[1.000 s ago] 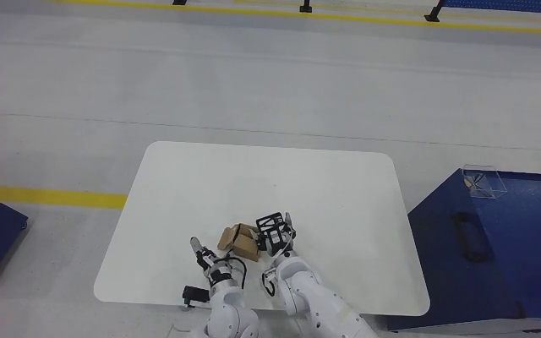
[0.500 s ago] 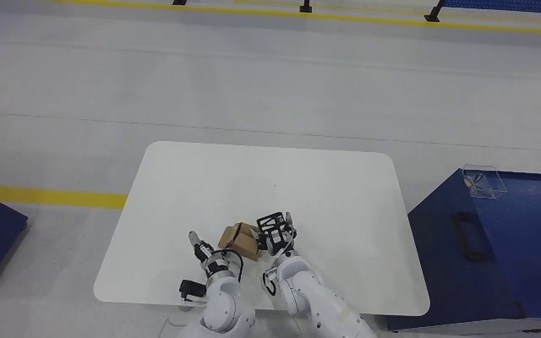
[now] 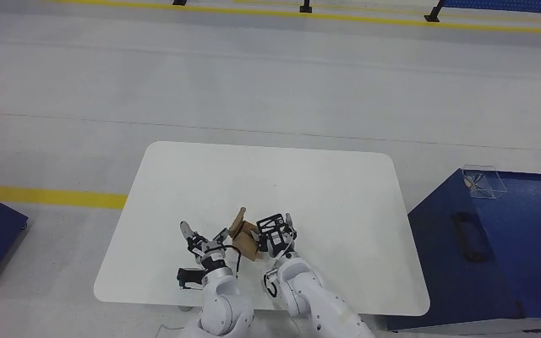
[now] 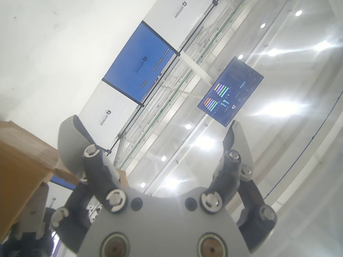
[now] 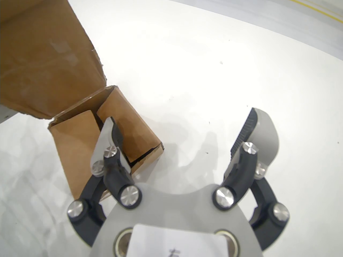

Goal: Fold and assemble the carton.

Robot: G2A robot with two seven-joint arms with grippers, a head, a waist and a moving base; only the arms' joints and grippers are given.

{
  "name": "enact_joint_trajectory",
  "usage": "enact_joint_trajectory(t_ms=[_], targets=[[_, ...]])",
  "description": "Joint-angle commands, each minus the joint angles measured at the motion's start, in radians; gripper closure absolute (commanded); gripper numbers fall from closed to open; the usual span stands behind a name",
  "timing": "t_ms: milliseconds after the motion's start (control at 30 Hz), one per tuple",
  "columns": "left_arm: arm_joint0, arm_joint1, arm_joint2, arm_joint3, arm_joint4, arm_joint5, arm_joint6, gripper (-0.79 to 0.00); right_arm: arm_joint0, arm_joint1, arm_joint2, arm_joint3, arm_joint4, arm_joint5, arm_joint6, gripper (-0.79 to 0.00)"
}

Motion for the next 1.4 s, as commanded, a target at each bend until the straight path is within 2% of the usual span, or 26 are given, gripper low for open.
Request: enact_joint_trajectory(t_ms=[0, 167, 367, 500, 700, 867, 1033, 1267, 1367], targets=[[0.009, -0.002, -0.001, -0.004, 0.007, 0.017, -0.044, -0.785, -0.003, -0.001, 0.006, -0.003, -0.004, -0.004, 0.002, -0.785], [0.041, -0.007, -0.007, -0.007, 0.055, 0.048, -0.104, -0.785, -0.01, 0.001, 0.038, -0.019, -0.012, 0.007, 0.002, -0.785], [0.054, -0.018, -0.033, -0.009, 0.084, 0.063, -0.079, -0.785, -0.053, 0.02, 0.134, -0.089, -0.016, 0.009, 0.01, -0.785], [0.046, -0.026, -0.065, -0.018, 0.072, 0.063, -0.073, -0.785, -0.097, 0.035, 0.194, -0.135, 0.005, -0.046, 0.047, -0.785], [-0.019, -0.042, -0.071, 0.053, 0.156, 0.223, -0.015, -0.785, -0.111, 0.043, 0.235, -0.125, 0.026, -0.114, 0.11, -0.785], [-0.02, -0.05, -0.053, 0.076, 0.193, 0.291, -0.077, -0.785, -0.115, 0.042, 0.242, -0.127, 0.033, -0.11, 0.102, -0.785], [0.049, -0.043, -0.07, 0.019, 0.214, 0.361, -0.157, -0.785, -0.115, 0.042, 0.242, -0.127, 0.033, -0.11, 0.102, -0.785], [0.24, -0.02, -0.071, -0.187, 0.258, 0.513, -0.303, -0.785, -0.115, 0.042, 0.242, -0.127, 0.033, -0.11, 0.102, -0.785], [0.275, -0.016, -0.117, -0.255, 0.249, 0.495, -0.278, -0.785, -0.115, 0.042, 0.242, -0.127, 0.033, -0.11, 0.102, -0.785]])
